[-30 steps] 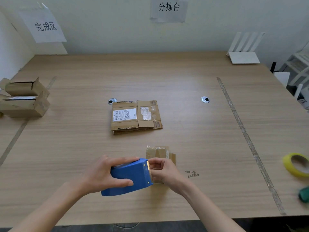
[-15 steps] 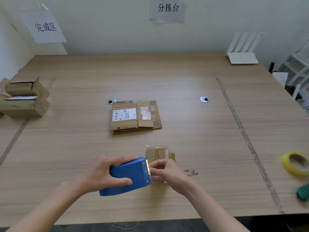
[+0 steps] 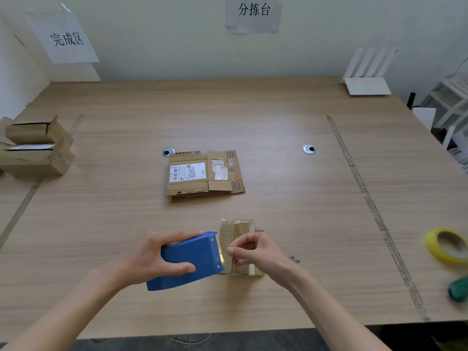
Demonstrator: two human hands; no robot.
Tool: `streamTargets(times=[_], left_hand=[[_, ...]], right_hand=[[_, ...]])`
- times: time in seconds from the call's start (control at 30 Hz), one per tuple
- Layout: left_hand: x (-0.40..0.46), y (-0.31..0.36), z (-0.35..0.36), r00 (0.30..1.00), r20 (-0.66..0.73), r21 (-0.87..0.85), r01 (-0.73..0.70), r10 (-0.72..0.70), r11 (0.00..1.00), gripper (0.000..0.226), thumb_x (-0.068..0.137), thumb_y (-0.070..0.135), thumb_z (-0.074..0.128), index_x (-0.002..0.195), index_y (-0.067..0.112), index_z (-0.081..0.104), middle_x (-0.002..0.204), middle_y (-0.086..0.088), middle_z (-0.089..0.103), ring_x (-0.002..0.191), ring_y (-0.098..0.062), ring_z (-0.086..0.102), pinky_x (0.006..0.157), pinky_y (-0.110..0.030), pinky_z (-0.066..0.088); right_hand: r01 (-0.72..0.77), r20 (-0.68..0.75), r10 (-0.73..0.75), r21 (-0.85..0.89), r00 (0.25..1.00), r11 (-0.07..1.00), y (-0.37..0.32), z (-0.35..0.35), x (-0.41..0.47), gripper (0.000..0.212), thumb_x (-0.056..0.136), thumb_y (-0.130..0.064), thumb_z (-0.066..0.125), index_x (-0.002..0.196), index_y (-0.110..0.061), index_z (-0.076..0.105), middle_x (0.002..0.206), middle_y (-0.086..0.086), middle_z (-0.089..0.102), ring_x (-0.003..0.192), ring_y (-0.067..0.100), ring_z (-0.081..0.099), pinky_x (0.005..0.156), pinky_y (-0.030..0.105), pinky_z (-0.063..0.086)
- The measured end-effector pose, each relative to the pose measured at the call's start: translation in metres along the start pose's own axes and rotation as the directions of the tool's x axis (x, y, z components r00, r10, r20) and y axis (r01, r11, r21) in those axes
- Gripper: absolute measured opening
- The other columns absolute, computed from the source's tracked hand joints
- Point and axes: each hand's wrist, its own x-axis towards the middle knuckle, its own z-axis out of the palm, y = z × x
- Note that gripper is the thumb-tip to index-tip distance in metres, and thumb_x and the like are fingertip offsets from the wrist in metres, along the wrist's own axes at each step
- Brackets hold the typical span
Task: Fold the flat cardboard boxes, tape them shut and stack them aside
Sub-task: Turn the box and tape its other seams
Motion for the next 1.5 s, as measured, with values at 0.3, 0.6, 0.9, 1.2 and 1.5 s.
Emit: streamTargets(times=[0.3,0.6,0.9,1.2,1.5], left_hand=[[-0.014,-0.007,-0.011,1.000,-0.016,0.047,0.019,-0.018,0.999,0.068,0.071,0.062,0.076,0.133,0.065,0.047,0.106,0.032,0.069,0.088,-0.002,0.068,0.071,-0.016,0.054],[-0.019,-0.011,-0.011,0.999,0.001,0.069,0.037,-0.037,0.997,0.069,0.072,0.061,0.076,0.134,0.063,0.047,0.103,0.034,0.068,0.084,0.000,0.069,0.068,-0.014,0.053],[-0.030,-0.013,0.003,0.997,0.057,0.073,0.044,-0.048,0.996,0.069,0.073,0.064,0.075,0.134,0.066,0.043,0.107,0.034,0.067,0.086,-0.001,0.068,0.071,-0.020,0.056],[-0.022,-0.028,0.011,0.996,0.092,0.155,-0.031,0.016,0.987,0.063,0.073,0.065,0.072,0.129,0.073,0.043,0.110,0.052,0.055,0.090,0.012,0.062,0.074,-0.008,0.047],[-0.007,-0.060,0.028,0.992,0.105,0.131,-0.083,0.070,0.988,0.065,0.075,0.072,0.066,0.134,0.071,0.039,0.109,0.055,0.052,0.091,0.013,0.061,0.069,-0.010,0.046]], right_hand=[[0.015,0.007,-0.015,0.076,1.000,0.997,0.003,-0.025,-0.010,0.030,0.082,-0.028,0.084,0.095,-0.004,0.072,0.101,0.012,0.075,0.097,0.031,0.075,0.086,0.033,0.060],[0.101,-0.123,-0.097,0.031,0.988,0.994,0.016,-0.027,-0.023,0.014,0.093,-0.013,0.073,0.094,-0.003,0.064,0.084,0.011,0.074,0.082,0.023,0.071,0.079,0.029,0.057],[0.056,-0.121,-0.074,-0.148,0.990,0.987,0.036,-0.027,-0.043,0.035,0.080,-0.035,0.079,0.114,-0.027,0.074,0.091,0.003,0.077,0.086,0.017,0.074,0.087,0.032,0.059],[0.012,-0.340,-0.152,-0.379,0.928,0.926,0.061,0.001,-0.051,0.006,0.084,-0.028,0.083,0.080,-0.030,0.079,0.079,-0.010,0.077,0.075,0.008,0.072,0.072,0.021,0.058],[0.007,-0.419,-0.247,-0.497,0.874,0.868,0.068,0.014,-0.045,0.010,0.087,-0.027,0.080,0.084,-0.036,0.077,0.082,-0.022,0.075,0.082,-0.002,0.070,0.072,0.011,0.053]])
